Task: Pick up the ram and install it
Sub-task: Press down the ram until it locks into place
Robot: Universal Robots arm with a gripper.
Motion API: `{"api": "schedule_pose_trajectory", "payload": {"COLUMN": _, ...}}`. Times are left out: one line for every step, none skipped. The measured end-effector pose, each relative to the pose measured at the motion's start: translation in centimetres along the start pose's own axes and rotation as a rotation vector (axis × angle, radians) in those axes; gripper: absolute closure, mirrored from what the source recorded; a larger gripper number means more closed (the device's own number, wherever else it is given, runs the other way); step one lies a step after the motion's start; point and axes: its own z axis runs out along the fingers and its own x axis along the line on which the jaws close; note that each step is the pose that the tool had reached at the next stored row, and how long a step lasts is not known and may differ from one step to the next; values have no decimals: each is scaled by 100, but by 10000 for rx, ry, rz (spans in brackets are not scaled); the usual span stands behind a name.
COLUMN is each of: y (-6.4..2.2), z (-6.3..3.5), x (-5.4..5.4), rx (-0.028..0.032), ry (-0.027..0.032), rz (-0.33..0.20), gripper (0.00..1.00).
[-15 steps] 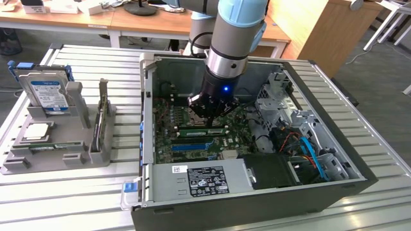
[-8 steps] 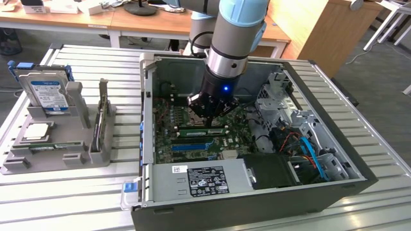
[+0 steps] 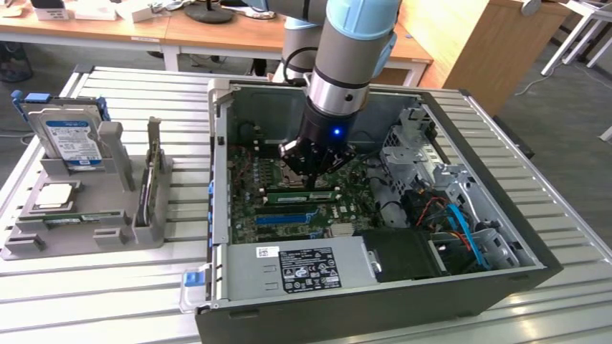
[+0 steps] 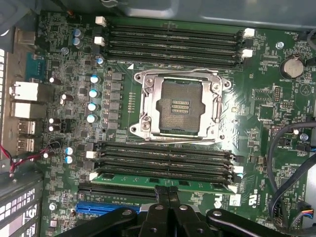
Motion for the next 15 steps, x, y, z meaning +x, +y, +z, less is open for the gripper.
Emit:
{"api": "schedule_pose_trajectory", "payload": {"y": 0, "z": 0, "x": 0, "rx": 0, "ry": 0, "rz": -20, "gripper": 89}}
{"api": "schedule_pose_trajectory", "payload": {"y": 0, "z": -1, "x": 0, "rx": 1, "ry": 1, "rz": -29, "gripper": 89}}
{"api": "schedule_pose_trajectory", "payload": {"y": 1, "z": -1, "x": 0, "rx": 0, "ry": 0, "rz": -31, "gripper": 89}}
{"api": "schedule_pose_trajectory", "payload": {"y": 1, "z": -2, "x": 0, "rx": -1, "ry": -1, "rz": -32, "gripper": 89}}
{"api": "schedule_pose_trajectory", "payload": {"y": 1, "z": -4, "x": 0, "rx": 0, "ry": 0, "rz": -32, "gripper": 89}}
{"api": "schedule_pose_trajectory", "payload": {"y": 0, "z": -9, "x": 0, "rx": 2, "ry": 1, "rz": -32, "gripper": 89}}
{"api": "schedule_pose_trajectory", "payload": {"y": 0, "z": -12, "x": 0, "rx": 1, "ry": 0, "rz": -32, "gripper": 89}}
{"api": "schedule_pose_trajectory", "payload": {"y": 0, "z": -17, "x": 0, "rx": 1, "ry": 0, "rz": -33, "gripper": 89}}
{"api": "schedule_pose_trajectory", "payload": {"y": 0, "z": -23, "x": 1, "rx": 1, "ry": 0, "rz": -32, "gripper": 89}}
{"api": "schedule_pose_trajectory", "payload": {"y": 1, "z": -25, "x": 0, "rx": -1, "ry": 0, "rz": -33, "gripper": 89}}
{"api": "schedule_pose_trajectory", "payload": {"y": 1, "z": -25, "x": 0, "rx": -3, "ry": -1, "rz": -33, "gripper": 89}}
{"api": "schedule_pose_trajectory", "payload": {"y": 0, "z": -27, "x": 1, "rx": 0, "ry": 0, "rz": -32, "gripper": 89}}
{"api": "schedule_pose_trajectory", "payload": {"y": 0, "z": -27, "x": 1, "rx": 0, "ry": 0, "rz": -32, "gripper": 89}}
{"api": "schedule_pose_trajectory", "payload": {"y": 0, "z": -27, "x": 1, "rx": 1, "ry": 0, "rz": -32, "gripper": 89}}
{"api": "schedule_pose_trajectory", "payload": {"y": 0, "z": -27, "x": 1, "rx": 0, "ry": 0, "rz": -33, "gripper": 89}}
